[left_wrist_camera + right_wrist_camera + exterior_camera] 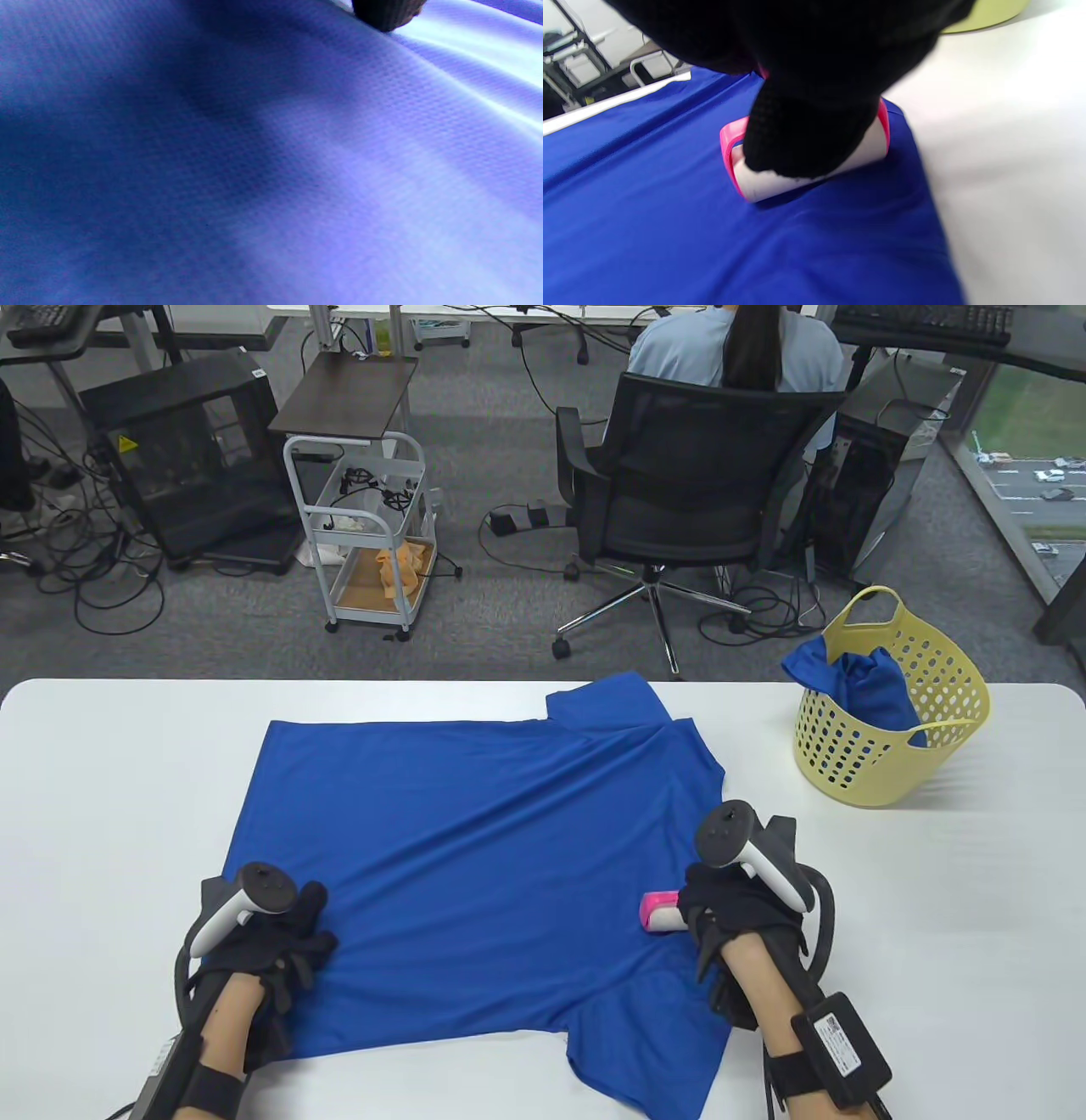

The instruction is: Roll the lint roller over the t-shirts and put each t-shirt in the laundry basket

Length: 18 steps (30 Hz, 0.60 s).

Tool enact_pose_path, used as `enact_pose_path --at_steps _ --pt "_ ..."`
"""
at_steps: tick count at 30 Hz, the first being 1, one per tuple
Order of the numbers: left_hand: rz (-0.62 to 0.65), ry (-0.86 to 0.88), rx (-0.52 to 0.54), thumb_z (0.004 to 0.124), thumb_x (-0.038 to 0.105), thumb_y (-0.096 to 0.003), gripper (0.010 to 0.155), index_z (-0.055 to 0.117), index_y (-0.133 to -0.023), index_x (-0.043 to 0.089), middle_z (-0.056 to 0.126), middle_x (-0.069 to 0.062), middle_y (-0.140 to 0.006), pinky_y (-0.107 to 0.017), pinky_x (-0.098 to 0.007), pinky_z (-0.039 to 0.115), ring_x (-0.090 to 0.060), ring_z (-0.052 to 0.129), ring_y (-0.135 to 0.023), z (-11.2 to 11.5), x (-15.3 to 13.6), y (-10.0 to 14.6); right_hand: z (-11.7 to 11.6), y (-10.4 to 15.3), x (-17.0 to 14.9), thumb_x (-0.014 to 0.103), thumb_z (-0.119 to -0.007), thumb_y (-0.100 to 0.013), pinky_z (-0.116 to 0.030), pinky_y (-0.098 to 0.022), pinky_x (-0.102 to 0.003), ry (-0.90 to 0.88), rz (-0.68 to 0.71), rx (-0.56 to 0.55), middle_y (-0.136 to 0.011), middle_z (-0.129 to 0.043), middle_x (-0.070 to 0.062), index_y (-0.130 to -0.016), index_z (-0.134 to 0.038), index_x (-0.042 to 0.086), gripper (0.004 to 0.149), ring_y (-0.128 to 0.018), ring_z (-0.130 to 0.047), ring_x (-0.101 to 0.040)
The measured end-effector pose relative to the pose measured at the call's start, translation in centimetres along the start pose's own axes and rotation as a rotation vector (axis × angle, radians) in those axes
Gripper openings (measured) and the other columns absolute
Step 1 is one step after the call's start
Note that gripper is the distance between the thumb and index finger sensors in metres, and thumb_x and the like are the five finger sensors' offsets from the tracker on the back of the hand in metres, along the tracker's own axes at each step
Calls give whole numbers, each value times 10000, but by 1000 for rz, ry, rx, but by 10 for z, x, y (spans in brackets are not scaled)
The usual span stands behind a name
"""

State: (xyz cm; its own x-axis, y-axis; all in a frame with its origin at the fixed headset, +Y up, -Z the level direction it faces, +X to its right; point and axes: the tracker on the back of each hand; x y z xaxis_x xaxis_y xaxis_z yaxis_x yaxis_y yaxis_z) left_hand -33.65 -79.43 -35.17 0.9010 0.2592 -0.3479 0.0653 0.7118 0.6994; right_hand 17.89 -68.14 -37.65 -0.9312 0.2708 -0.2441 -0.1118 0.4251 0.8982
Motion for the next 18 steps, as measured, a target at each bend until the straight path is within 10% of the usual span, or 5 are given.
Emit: enact_pose_path --at_steps 11,18 --pt "1 -2 -5 535 598 -556 718 18 -1047 520 -194 128 -1066 -655 -677 18 -311 -225 -996 0 0 0 11 -134 25 305 -688 -571 -891 -246 -231 -37 -51 -111 -995 -705 -189 -1075 -358 224 608 -558 -968 -230" --pt "7 0 3 529 600 -554 719 12 -1048 515 -196 124 -1066 -652 -673 9 -311 -230 -992 1 0 0 13 -170 28 275 -636 -581 -871 -409 -273 -89 -54 -110 -1082 -506 -151 -1033 -59 234 734 -705 -877 -221"
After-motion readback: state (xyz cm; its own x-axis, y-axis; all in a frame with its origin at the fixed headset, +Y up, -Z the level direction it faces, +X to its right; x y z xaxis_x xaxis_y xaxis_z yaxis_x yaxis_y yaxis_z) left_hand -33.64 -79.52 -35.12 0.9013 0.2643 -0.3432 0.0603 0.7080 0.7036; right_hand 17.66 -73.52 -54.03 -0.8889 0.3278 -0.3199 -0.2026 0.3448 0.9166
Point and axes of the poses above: the tracker on the back of each hand, its own x axis roughly to the thumb side, its own y axis roughly from the fingertips to the wrist, z = x × y
